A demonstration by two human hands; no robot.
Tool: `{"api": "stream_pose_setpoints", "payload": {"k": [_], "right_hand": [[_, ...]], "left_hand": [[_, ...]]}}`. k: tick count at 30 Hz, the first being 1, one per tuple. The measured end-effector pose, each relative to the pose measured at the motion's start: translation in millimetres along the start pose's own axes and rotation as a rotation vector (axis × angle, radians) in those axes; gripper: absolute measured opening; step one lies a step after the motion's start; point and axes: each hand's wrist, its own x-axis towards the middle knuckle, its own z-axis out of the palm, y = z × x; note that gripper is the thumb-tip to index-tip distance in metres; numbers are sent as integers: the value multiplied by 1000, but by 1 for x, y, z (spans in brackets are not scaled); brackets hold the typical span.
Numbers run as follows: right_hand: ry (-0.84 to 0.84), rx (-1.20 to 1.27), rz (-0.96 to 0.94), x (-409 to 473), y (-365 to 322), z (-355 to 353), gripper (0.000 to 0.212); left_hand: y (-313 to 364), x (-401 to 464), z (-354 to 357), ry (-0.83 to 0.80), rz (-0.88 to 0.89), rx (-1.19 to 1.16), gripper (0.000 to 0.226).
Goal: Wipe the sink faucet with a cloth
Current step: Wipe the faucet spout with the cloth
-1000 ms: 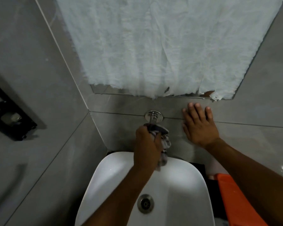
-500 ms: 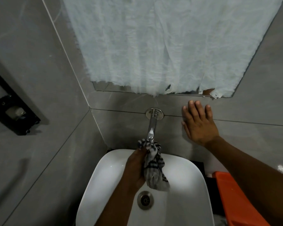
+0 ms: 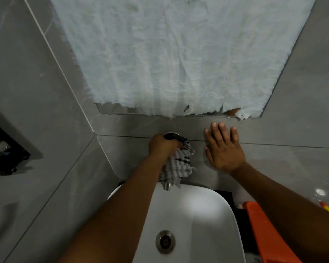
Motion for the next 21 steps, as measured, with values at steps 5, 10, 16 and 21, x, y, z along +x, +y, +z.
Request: {"api": "stream_pose_setpoints", "payload": {"k": [5,10,16,21], "right_hand": [[-21,8,-2,0,-1,-3,69],[-54,-1,20,-2,-5,-2,73],[-60,16,58,-4,-9,-4,73],[-173,99,130,1,-20,-24,75]], "left_hand": [[-22,-14,-1,25,-4,-216,58],[-63,-48,-5,-25,8,-375,33],[-114,-76,-2,-291,-32,-877,59],[-130,-84,-3,-349,0,-929,65]]}}
